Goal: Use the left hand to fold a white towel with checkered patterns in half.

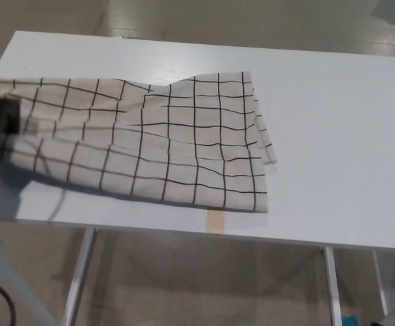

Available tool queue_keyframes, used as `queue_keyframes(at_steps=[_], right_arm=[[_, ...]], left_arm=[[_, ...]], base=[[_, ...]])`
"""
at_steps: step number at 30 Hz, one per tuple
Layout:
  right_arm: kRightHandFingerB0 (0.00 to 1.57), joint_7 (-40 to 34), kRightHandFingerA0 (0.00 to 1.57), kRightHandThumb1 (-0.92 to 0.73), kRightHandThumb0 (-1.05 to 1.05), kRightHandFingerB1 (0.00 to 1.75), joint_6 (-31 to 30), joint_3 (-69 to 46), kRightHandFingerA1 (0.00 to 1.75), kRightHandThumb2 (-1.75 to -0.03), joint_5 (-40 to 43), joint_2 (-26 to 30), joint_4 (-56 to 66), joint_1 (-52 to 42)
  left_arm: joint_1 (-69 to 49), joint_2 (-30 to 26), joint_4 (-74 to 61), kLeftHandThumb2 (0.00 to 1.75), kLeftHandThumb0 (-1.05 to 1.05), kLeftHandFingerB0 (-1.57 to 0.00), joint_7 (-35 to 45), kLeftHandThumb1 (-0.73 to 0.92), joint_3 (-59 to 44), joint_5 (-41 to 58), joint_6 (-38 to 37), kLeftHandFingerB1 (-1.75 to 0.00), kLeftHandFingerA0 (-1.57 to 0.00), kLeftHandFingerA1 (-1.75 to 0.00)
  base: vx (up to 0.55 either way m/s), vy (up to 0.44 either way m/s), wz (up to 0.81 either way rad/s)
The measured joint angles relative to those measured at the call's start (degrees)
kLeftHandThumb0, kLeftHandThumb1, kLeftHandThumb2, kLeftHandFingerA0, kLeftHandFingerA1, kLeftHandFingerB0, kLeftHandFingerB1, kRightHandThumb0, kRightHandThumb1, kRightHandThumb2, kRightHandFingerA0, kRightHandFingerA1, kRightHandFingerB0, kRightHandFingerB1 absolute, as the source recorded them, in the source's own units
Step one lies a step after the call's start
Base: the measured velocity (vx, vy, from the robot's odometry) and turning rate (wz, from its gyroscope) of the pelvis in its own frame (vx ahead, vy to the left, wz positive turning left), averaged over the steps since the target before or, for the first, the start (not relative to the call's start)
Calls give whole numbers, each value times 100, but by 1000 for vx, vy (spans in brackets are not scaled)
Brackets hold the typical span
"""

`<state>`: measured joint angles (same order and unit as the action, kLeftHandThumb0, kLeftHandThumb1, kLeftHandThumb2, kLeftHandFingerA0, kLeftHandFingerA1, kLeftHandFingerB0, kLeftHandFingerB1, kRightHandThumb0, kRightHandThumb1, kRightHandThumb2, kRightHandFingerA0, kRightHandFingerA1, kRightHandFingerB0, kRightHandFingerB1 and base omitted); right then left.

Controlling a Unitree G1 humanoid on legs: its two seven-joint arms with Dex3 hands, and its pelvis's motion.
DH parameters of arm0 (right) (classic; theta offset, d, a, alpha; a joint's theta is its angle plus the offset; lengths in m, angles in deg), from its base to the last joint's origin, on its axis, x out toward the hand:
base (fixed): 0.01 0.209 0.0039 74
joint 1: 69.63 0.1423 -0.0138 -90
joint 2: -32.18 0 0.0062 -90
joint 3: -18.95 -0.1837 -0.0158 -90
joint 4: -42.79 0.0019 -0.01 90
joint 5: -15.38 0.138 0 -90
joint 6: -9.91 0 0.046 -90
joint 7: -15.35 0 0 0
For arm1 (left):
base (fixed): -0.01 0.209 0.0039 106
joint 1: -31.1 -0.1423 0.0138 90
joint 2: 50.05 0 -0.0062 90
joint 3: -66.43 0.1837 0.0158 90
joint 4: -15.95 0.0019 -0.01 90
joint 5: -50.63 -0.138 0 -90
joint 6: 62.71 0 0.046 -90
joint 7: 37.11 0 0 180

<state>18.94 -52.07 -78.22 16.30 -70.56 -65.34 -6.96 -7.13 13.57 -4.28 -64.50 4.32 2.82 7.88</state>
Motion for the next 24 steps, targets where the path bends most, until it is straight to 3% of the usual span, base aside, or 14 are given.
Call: queue_keyframes(at_steps=[1,2,3,10,11,12,13,14,18,19,21,22,23,24], right_arm=[[42,0,38,-67,-34,45,-2,-1,55,-60,0,0,0,8],[42,-1,38,-67,-34,45,-7,-3,55,-60,0,1,-2,45],[43,-1,38,-67,-34,45,-7,-3,56,-60,-2,1,0,54],[44,2,38,-67,-34,45,-27,0,56,-59,-7,1,60,27],[44,7,38,-68,-33,46,-41,0,55,-60,-4,1,76,18],[45,10,38,-68,-33,46,-62,-1,55,-60,0,1,94,5],[45,10,38,-68,-33,46,-62,-1,55,-60,0,1,94,5],[45,12,38,-67,-33,46,-86,-1,56,-59,1,2,110,-9],[45,11,39,-67,-33,46,-128,1,56,-59,-2,2,204,-33],[45,12,39,-67,-33,46,-146,1,56,-59,-2,2,244,-34],[45,12,40,-67,-33,45,-157,-2,56,-59,-2,6,250,-41],[45,11,40,-66,-33,45,-164,-1,56,-59,-5,9,254,-43],[45,8,40,-66,-33,45,-179,1,56,-59,-20,14,270,-44],[47,8,40,-67,-33,46,-179,1,55,-59,-20,14,270,-44]], left_arm=[[25,-5,0,56,-23,-58,-27,64,13,-8,-16,-174,-76,-175],[135,-17,-3,76,-34,-92,-139,44,79,-52,-77,-133,-110,-143],[174,-20,-9,56,-35,-54,-170,65,110,-69,-91,-165,-69,-175],[851,-62,-289,55,-31,-67,-834,53,972,-601,-254,-164,-78,-175],[952,-50,-324,58,-34,-99,-920,49,1100,-682,-267,-56,-95,-161],[1075,-19,-381,57,-35,-89,-1037,49,1259,-800,-287,-51,-102,-146],[1075,-19,-381,57,-35,-89,-1037,49,1259,-800,-287,-51,-102,-146],[1212,53,-464,57,-32,-104,-1148,48,1423,-923,-320,-92,-96,-155],[1510,304,-655,57,-29,-103,-1295,49,1741,-1160,-446,-99,-92,-163],[1594,401,-722,57,-26,-95,-1329,50,1812,-1226,-499,-123,-91,-165],[1634,483,-767,60,-31,-93,-1337,50,1838,-1250,-523,-133,-93,-162],[1655,548,-823,57,-24,-109,-1342,50,1852,-1268,-546,-85,-92,-165],[1701,733,-967,57,-24,-109,-1355,50,1886,-1302,-606,-85,-92,-165],[1701,733,-967,57,-23,-107,-1355,50,1886,-1302,-606,-60,-92,-166]], base=[[0,0,0],[0,0,0],[0,0,0],[0,0,0],[0,0,0],[0,0,0],[0,0,0],[0,0,0],[0,0,0],[0,0,0],[0,0,0],[0,0,0],[0,0,0],[0,0,0]])
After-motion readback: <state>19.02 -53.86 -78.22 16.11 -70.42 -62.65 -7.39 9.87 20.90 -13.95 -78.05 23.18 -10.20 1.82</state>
